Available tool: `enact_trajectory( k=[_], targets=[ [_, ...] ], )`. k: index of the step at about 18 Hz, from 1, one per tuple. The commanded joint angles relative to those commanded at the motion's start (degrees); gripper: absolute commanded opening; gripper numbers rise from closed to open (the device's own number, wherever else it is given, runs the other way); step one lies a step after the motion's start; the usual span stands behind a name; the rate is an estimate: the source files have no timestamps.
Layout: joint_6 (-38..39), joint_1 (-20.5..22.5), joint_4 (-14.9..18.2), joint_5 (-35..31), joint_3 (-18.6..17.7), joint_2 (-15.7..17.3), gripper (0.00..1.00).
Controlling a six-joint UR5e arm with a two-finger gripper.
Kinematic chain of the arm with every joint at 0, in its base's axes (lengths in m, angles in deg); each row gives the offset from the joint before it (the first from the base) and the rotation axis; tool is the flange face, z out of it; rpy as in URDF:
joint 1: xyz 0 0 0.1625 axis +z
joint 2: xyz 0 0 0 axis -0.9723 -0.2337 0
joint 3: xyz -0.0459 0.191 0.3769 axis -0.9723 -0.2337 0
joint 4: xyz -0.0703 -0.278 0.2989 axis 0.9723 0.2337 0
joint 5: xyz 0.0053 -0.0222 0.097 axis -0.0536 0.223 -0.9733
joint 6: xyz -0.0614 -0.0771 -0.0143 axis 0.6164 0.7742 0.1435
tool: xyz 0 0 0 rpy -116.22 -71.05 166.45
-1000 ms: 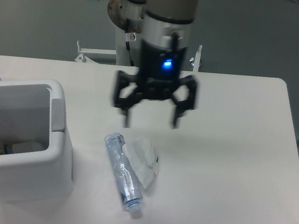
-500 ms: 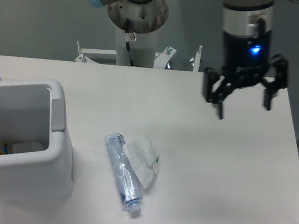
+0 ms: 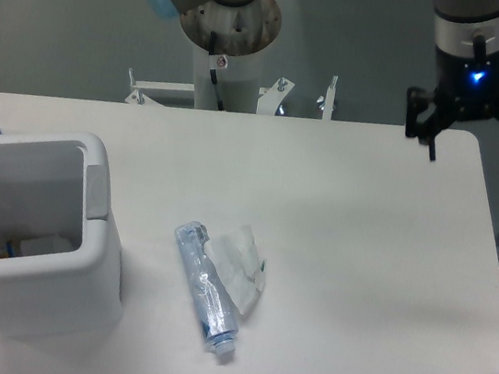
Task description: Open the trash can
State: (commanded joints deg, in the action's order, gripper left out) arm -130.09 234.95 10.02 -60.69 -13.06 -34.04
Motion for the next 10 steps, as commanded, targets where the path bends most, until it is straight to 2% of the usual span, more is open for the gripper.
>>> enact_trajectory(
  k=[1,3,10],
  targets=[
    [-4.3,0.8,1.8,0.0,-0.2,0.6,1.0],
    [-9.7,1.8,3.3,0.1,-0.4,1.6,1.0],
    [-9.6,1.8,2.7,0.7,-1.3,2.0,1.0]
  ],
)
